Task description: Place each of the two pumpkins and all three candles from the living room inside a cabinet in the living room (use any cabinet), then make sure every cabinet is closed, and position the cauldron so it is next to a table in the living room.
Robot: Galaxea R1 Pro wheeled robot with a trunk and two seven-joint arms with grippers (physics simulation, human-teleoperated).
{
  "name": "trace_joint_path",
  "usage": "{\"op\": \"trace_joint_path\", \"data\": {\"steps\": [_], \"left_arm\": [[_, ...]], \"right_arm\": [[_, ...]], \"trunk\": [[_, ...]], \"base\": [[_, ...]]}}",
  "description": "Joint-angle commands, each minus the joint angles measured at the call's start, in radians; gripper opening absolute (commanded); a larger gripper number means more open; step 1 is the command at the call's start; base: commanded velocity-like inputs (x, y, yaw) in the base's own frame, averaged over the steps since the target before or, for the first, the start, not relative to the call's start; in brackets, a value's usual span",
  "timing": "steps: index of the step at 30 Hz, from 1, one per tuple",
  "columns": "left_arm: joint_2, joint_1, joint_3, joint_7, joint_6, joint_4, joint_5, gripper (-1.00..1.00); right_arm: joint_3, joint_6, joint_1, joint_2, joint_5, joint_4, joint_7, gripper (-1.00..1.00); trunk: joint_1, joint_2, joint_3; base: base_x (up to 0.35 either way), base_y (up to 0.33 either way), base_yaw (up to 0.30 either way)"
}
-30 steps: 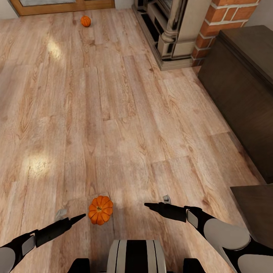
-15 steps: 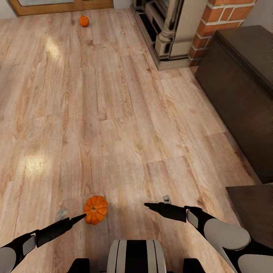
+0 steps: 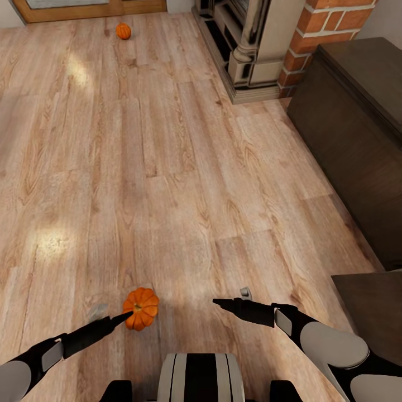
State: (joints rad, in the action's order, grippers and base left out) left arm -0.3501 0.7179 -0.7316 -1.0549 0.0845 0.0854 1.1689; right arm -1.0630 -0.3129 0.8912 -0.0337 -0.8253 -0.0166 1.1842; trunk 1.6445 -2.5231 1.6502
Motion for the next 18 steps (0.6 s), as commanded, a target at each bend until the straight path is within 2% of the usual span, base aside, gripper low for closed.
{"op": "trace_joint_path", "data": {"steps": [1,18], "left_arm": [[0.0,0.001,0.0,0.003,0.001,0.005,0.0,1.0],[-0.007,0.021,0.003,0.018,0.003,0.014,0.0,1.0]], "right_arm": [[0.0,0.0,0.0,0.0,0.0,0.0,0.0,1.0],[0.0,0.0,0.0,0.0,0.0,0.0,-0.011,1.0]], "trunk": [[0.0,0.0,0.0],[0.0,0.0,0.0]], "base": [[0.0,0.0,0.0],[0.0,0.0,0.0]]}}
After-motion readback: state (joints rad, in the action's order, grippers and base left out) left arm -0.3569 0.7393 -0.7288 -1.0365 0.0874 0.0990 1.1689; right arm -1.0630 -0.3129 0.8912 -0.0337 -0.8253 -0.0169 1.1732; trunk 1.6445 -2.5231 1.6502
